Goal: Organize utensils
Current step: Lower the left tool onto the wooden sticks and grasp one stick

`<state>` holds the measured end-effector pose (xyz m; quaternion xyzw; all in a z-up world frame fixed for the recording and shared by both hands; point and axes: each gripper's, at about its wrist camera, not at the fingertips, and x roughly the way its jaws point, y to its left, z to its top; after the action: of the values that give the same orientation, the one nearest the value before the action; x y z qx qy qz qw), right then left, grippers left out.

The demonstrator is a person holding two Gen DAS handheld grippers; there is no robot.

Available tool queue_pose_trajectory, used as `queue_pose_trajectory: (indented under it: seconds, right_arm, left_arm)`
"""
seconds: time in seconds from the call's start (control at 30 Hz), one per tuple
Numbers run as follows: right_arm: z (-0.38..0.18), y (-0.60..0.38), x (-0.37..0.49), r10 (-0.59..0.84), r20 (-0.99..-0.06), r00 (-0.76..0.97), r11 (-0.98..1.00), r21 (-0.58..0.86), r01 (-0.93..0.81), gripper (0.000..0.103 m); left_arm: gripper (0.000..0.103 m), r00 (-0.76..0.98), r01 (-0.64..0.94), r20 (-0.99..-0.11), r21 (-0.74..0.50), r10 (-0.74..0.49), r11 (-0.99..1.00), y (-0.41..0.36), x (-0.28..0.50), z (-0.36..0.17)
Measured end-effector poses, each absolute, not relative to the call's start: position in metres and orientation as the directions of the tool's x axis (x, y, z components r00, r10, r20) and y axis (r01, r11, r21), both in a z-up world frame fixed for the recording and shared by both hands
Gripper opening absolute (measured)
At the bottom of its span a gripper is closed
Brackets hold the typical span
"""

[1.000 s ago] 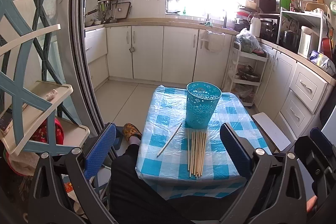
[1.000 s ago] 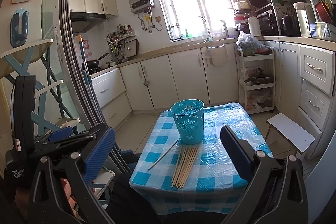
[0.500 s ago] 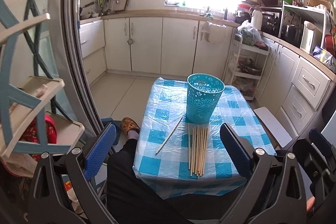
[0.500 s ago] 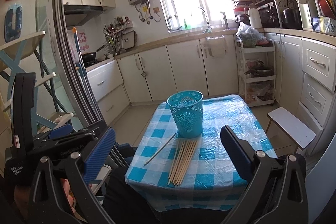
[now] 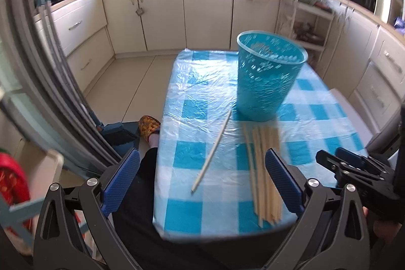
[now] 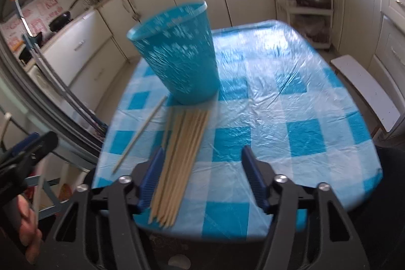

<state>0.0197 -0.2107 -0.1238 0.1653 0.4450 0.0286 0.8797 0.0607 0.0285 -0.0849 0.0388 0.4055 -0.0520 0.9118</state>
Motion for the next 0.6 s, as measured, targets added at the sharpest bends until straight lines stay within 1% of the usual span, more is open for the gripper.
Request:
queue_pose_trajectory:
  seconds: [0.03, 0.07, 0.13, 0.2, 0.23, 0.3, 0.37, 0.47, 0.5, 0.6]
  right_arm:
    - [-0.135, -0.209, 0.029, 0.219, -0.781, 0.585, 0.937, 0.336, 0.098, 0.043]
    - [-0.143, -0.204, 0.038, 0.237, -0.785, 0.572, 0.929, 0.355, 0.102, 0.041]
    - [-0.154, -0.195, 0.049, 0.273, -0.789, 0.55, 0.916, 0.389, 0.103, 0.031]
    - [-0.164, -0.191, 0.062, 0.278, -0.795, 0.539, 0.916, 0.388, 0.099, 0.027]
    - [-0.167, -0.187, 0.066, 0.279, -0.798, 0.534, 0.918, 0.385, 0.096, 0.026]
    - [-0.171, -0.185, 0.068, 0.26, -0.809, 0.527, 0.931, 0.354, 0.085, 0.024]
    - [-0.17, -0.184, 0.069, 0.252, -0.808, 0.533, 0.937, 0.342, 0.075, 0.022]
    - [-0.172, -0.194, 0.072, 0.193, -0.822, 0.536, 0.96, 0.27, 0.069, 0.022]
    - [-0.174, -0.197, 0.072, 0.178, -0.825, 0.536, 0.966, 0.251, 0.066, 0.022]
    - [-0.173, -0.2, 0.071, 0.168, -0.824, 0.54, 0.973, 0.228, 0.045, 0.019]
  left_arm:
    - [0.095, 0.655, 0.133, -0.753, 0.039, -0.058, 0.99, 0.025, 0.074, -0.094]
    - [0.094, 0.644, 0.14, -0.763, 0.045, -0.057, 0.989, 0.022, 0.086, -0.103]
    - [0.089, 0.61, 0.167, -0.79, 0.041, -0.07, 0.985, 0.015, 0.112, -0.124]
    - [0.082, 0.577, 0.187, -0.814, 0.056, -0.064, 0.981, 0.006, 0.133, -0.144]
    - [0.079, 0.552, 0.199, -0.831, 0.057, -0.064, 0.978, 0.002, 0.146, -0.157]
    - [0.068, 0.513, 0.218, -0.855, 0.05, -0.071, 0.975, -0.003, 0.164, -0.176]
    - [0.061, 0.487, 0.236, -0.87, 0.049, -0.075, 0.971, -0.009, 0.179, -0.193]
    - [0.058, 0.475, 0.261, -0.877, 0.064, -0.071, 0.963, -0.017, 0.193, -0.206]
    - [0.055, 0.473, 0.267, -0.879, 0.072, -0.066, 0.961, -0.02, 0.196, -0.211]
    - [0.049, 0.479, 0.271, -0.875, 0.073, -0.069, 0.96, -0.021, 0.201, -0.215]
